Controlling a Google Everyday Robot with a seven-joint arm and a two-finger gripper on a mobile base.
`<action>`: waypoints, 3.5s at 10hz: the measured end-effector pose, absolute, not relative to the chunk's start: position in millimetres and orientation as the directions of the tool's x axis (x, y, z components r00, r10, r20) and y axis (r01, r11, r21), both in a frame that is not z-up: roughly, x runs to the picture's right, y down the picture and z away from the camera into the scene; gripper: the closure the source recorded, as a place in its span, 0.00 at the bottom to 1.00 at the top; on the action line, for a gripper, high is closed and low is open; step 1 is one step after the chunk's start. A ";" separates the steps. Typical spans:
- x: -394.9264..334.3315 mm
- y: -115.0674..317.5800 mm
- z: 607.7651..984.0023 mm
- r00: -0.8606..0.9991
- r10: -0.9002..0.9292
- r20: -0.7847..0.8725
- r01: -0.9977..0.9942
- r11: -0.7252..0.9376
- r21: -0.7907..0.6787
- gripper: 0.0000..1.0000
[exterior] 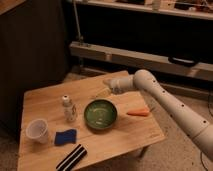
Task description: Place the pepper in the ceramic cup
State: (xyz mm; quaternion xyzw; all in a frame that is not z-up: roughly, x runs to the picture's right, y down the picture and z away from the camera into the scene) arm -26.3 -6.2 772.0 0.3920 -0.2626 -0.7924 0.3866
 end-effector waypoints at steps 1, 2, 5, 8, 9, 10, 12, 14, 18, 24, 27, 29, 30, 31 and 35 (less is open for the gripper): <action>-26.3 -6.1 772.1 -0.394 -0.819 -0.418 0.407 -0.563 0.719 0.20; -26.2 -6.1 772.0 -0.394 -0.819 -0.418 0.407 -0.563 0.719 0.20; -26.2 -6.1 772.0 -0.394 -0.819 -0.418 0.407 -0.563 0.719 0.20; -26.2 -6.1 772.1 -0.394 -0.819 -0.418 0.407 -0.563 0.719 0.20; -26.2 -5.9 772.3 -0.393 -0.819 -0.418 0.407 -0.563 0.720 0.20; -26.3 -5.6 772.6 -0.393 -0.819 -0.417 0.407 -0.562 0.720 0.20; -26.3 -5.5 772.6 -0.393 -0.819 -0.417 0.407 -0.562 0.720 0.20; -26.3 -5.5 772.6 -0.393 -0.819 -0.417 0.407 -0.562 0.720 0.20; -25.9 -5.9 772.5 -0.397 -0.817 -0.418 0.407 -0.565 0.718 0.20; 26.0 -66.6 724.4 -0.597 -0.679 -0.428 0.427 -0.720 0.547 0.20; 70.1 -95.4 677.4 -0.699 -0.606 -0.380 0.407 -0.774 0.484 0.20; 99.1 -94.4 661.9 -0.738 -0.584 -0.338 0.406 -0.784 0.470 0.20; 109.5 -87.7 660.6 -0.756 -0.574 -0.316 0.403 -0.788 0.465 0.20; 119.6 -79.0 663.8 -0.769 -0.567 -0.296 0.407 -0.791 0.458 0.20; 158.3 -20.7 713.2 -0.816 -0.537 -0.216 0.419 -0.805 0.420 0.20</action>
